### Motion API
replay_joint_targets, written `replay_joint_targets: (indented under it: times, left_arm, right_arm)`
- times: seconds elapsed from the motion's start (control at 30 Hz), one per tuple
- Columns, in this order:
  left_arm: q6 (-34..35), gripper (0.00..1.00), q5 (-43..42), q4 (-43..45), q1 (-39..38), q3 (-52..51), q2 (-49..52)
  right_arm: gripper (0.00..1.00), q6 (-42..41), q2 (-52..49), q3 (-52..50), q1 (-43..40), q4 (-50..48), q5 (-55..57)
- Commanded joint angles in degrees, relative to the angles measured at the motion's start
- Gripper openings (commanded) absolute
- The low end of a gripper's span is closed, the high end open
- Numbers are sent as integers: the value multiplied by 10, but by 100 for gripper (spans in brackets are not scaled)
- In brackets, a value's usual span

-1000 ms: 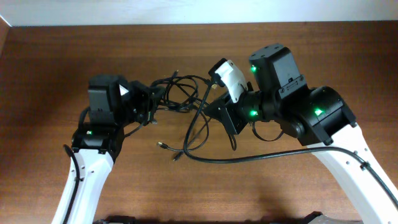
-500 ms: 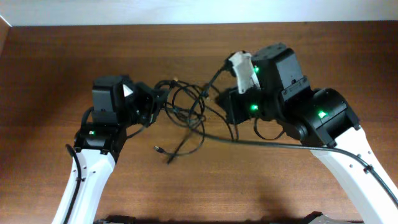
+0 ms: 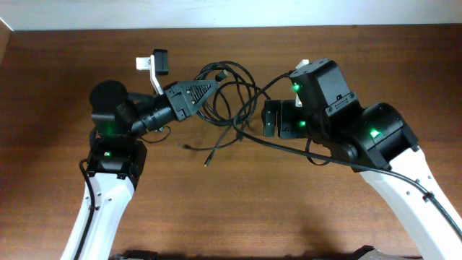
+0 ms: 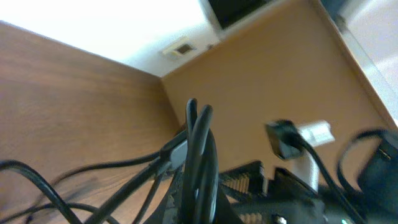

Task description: Untangle cables

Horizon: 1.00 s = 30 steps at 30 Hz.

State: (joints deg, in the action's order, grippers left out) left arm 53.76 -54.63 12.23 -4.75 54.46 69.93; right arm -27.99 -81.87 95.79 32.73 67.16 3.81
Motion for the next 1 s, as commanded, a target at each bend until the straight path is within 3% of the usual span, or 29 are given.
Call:
replay_joint_targets:
  times: [0.0, 0.1, 0.2, 0.33, 0.43, 0.5, 0.7, 0.97]
  left_arm:
    - [2, 0, -59, 25, -2, 7, -5]
    - [66, 0, -58, 33, -12, 7, -5]
    - [72, 0, -56, 59, -34, 7, -5]
    - [125, 0, -60, 121, -47, 7, -5]
    - [189, 0, -61, 219, -36, 7, -5]
    - [221, 0, -60, 262, -22, 7, -7]
    - [221, 0, -64, 265, 55, 7, -8]
    - [221, 0, -103, 258, 172, 7, -8]
  right_arm:
    - [99, 19, 11, 7, 2, -27, -39]
    - [99, 37, 4, 7, 3, -51, -79]
    - [99, 38, -11, 7, 3, -55, -79]
    - [99, 35, -38, 7, 2, -45, -17]
    - [99, -54, -38, 7, -14, 17, 107]
    - [99, -76, -38, 7, -41, 54, 121]
    - [99, -85, -38, 7, -134, 103, 114]
    - [99, -85, -38, 7, -160, 107, 107]
